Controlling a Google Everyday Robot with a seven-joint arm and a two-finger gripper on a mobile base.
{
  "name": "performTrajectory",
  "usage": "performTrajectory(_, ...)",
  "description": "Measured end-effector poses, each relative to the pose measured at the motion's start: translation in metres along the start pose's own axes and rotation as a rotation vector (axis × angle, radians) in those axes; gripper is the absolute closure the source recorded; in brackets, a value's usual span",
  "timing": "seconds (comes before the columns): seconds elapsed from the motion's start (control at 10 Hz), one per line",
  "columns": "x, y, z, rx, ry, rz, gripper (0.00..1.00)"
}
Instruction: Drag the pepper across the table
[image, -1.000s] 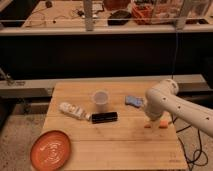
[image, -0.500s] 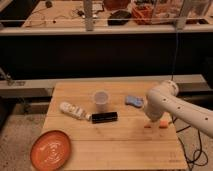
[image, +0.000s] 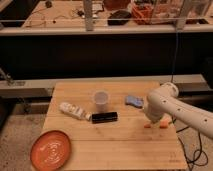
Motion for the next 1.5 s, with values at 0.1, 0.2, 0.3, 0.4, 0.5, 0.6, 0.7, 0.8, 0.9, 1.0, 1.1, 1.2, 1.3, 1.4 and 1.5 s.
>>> performTrajectory(0.1, 0.001, 0.001, 0.004, -0.001, -0.001, 0.001, 0.20)
performTrajectory(0.2, 0.003, 0.002, 0.009, -0.001, -0.003, 0.002, 0.20)
performTrajectory(0.3, 0.004, 0.003, 0.012, -0.002, -0.004, 0.001, 0.20)
performTrajectory(0.4, 0.005, 0.003, 0.014, -0.001, -0.006, 0.001, 0.20)
performTrajectory(0.5, 0.006, 0.005, 0.017, -0.003, -0.008, 0.002, 0.20)
performTrajectory(0.6, 0.011, 0.008, 0.022, -0.004, -0.012, 0.005, 0.20)
performTrajectory(0.7, 0.015, 0.011, 0.026, -0.004, -0.014, 0.009, 0.20)
performTrajectory(0.8, 0.017, 0.012, 0.029, -0.005, -0.016, 0.010, 0.20)
performTrajectory(0.9, 0.019, 0.013, 0.031, -0.006, -0.017, 0.012, 0.20)
performTrajectory(1.0, 0.020, 0.013, 0.033, -0.007, -0.019, 0.012, 0.20)
performTrajectory(1.1, 0.022, 0.015, 0.036, -0.009, -0.021, 0.013, 0.20)
performTrajectory(1.2, 0.024, 0.018, 0.038, -0.010, -0.022, 0.014, 0.20)
performTrajectory(1.3, 0.026, 0.019, 0.040, -0.009, -0.020, 0.013, 0.20)
performTrajectory(1.4, 0.027, 0.020, 0.041, -0.010, -0.017, 0.011, 0.20)
performTrajectory(1.5, 0.027, 0.021, 0.043, -0.011, -0.016, 0.008, 0.20)
